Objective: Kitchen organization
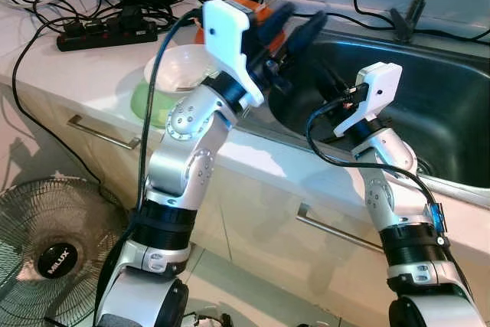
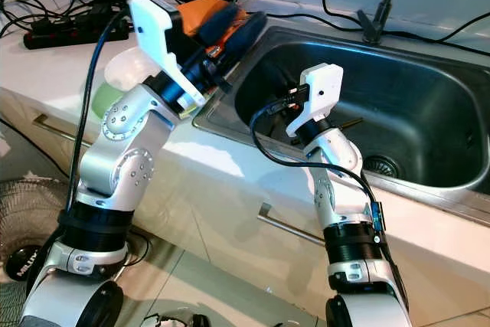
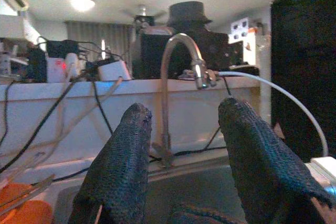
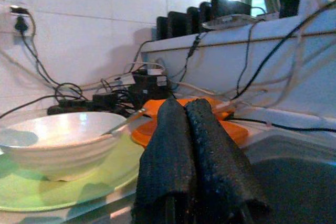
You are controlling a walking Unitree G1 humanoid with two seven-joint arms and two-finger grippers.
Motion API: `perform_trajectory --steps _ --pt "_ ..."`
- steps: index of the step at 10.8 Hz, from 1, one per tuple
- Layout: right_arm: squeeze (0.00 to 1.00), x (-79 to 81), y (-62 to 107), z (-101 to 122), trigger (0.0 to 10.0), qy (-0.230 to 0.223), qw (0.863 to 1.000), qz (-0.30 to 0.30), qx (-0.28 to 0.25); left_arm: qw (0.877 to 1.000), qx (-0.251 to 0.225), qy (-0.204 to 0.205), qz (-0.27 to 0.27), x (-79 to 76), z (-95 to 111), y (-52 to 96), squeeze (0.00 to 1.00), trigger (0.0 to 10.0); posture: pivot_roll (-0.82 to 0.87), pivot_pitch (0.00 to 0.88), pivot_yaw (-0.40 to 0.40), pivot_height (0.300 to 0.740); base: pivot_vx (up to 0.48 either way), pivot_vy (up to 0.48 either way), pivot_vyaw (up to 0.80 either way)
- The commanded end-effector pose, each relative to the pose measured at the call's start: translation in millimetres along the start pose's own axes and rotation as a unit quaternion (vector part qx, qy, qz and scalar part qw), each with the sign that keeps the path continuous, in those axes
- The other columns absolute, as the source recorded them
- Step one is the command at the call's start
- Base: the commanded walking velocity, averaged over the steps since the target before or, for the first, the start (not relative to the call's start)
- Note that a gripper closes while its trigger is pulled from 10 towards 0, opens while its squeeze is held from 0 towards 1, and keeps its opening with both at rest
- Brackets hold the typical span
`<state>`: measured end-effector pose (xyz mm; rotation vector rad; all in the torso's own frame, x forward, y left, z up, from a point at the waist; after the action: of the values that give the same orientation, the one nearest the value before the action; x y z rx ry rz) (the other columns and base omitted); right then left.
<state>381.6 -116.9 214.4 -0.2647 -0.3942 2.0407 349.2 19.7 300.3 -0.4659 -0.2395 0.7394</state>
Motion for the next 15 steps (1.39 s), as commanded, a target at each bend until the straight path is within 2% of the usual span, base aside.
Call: perform_trajectory --steps 1,4,6,8,9,10,11,14,15 --pt "0.0 -5.1 -2.9 7 0.0 0.01 1.0 -0.011 -0.01 1.0 -0.011 0.003 0.01 5.2 5 -1.2 0.0 10.0 0.05 0.03 0.07 0.74 0.0 0.0 0.0" --pt "0.0 -26.3 -7.9 6 0.0 0.04 0.997 -0.059 0.001 0.998 -0.027 0.017 0.06 25.1 9 2.5 0.0 10.0 0.05 0.026 0.073 0.74 0.0 0.0 0.0" --pt "0.0 -42.6 -12.9 6 0.0 0.056 0.995 -0.083 0.011 0.997 -0.027 0.016 0.068 28.2 8 2.4 0.0 10.0 0.05 0.024 0.073 0.74 0.0 0.0 0.0" --pt "0.0 -60.1 -17.6 -2 0.0 0.082 0.989 -0.111 0.044 0.997 -0.025 0.017 0.072 28.7 6 2.7 0.0 10.0 0.06 0.024 0.071 0.74 0.0 0.0 0.0" --pt "0.0 -73.9 -17.7 -7 0.0 0.092 0.984 -0.139 0.068 0.997 -0.02 0.017 0.072 28.8 4 3.7 0.0 10.0 0.06 0.024 0.071 0.74 0.0 0.0 0.0" --pt "0.0 -84.5 -16.8 -11 10.0 0.11 0.977 -0.157 0.094 0.997 -0.011 0.017 0.07 27.5 -1 5.0 0.0 10.0 0.06 0.023 0.072 0.74 0.0 0.0 0.0" --pt "0.0 -96.9 -14.8 -15 10.0 0.127 0.967 -0.182 0.124 0.998 -0.002 0.019 0.064 23.5 -6 6.8 0.0 10.0 0.06 0.023 0.071 0.74 0.0 0.0 0.0" --pt "0.0 -110.6 -12.9 -17 10.0 0.128 0.957 -0.214 0.15 0.998 0.008 0.018 0.061 18.6 -12 9.5 0.0 10.0 0.07 0.023 0.066 0.74 0.0 0.0 0.0" --pt "0.15 -112.4 -13.8 -16 10.0 0.13 0.955 -0.22 0.152 0.998 0.009 0.018 0.061 18.2 -13 10.2 0.0 10.0 0.07 0.024 0.064 0.74 0.0 0.0 0.0"
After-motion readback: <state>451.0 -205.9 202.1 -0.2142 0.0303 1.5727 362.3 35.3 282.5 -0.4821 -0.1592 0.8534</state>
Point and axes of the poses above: a point about 5 cm out from each wrist's last joint towards the gripper, its own y axis pointing back from the gripper into the wrist, its own z axis along the axis of the wrist's last joint, x = y × z, the point moved 5 cm from there along -y, pointing out of the wrist towards the gripper, and after that the axes turned 1 degree about -y, right-handed, at the moved point
